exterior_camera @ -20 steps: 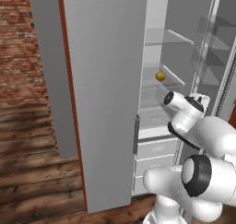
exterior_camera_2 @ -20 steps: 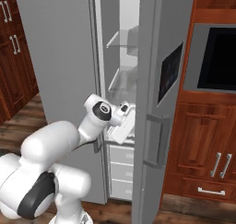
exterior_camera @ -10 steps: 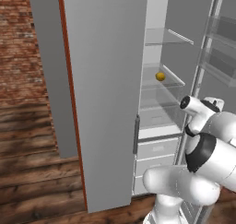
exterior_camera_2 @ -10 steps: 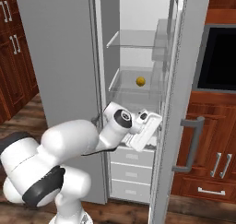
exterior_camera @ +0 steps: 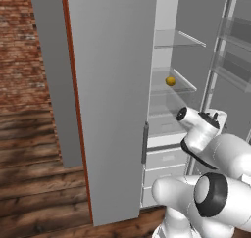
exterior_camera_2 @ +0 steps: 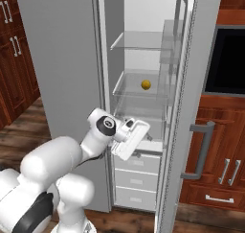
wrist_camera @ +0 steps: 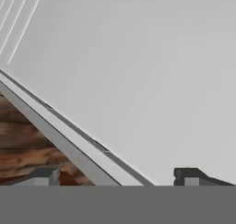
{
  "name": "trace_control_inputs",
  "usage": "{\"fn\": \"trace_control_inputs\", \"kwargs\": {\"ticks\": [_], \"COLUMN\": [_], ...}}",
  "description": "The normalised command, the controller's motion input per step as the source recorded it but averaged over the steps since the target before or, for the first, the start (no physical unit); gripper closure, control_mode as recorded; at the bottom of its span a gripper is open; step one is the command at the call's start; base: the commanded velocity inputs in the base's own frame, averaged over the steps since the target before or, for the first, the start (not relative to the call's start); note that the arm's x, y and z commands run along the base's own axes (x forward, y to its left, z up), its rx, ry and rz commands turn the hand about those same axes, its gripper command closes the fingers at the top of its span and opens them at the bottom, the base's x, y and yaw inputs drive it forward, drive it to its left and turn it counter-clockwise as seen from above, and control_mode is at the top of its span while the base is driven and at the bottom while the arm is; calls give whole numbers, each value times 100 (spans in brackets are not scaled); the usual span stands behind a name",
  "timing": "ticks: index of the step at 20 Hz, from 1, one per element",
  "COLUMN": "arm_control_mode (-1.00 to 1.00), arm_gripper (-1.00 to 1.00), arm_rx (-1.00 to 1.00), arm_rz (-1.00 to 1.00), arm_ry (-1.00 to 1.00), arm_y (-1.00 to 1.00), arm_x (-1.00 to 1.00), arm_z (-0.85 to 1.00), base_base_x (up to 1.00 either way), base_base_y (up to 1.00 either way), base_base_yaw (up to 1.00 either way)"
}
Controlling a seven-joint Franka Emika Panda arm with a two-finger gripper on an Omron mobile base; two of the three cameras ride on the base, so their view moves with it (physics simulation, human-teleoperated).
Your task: Retrieve a lemon from the fridge and place it on the cutting board with the fish.
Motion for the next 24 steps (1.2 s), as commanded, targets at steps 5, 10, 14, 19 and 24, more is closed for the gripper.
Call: {"fn": "trace_control_inputs", "kwargs": {"ticks": [5, 10, 14, 19, 24], "arm_control_mode": [-100, -100, -100, -100, -100], "arm_gripper": [-100, -100, -100, -100, -100], "arm_rx": [28, 64, 71, 53, 24], "arm_rz": [-22, -31, -40, -47, -37], "arm_ry": [-1, -14, -23, -28, -22], "arm_y": [97, 53, 36, 60, 77], "arm_x": [43, 21, 2, 0, -1], "arm_z": [0, 1, 0, 0, 0], "base_base_x": [0, 0, 0, 0, 0], "base_base_y": [0, 0, 0, 0, 0], "base_base_yaw": [0, 0, 0, 0, 0]}}
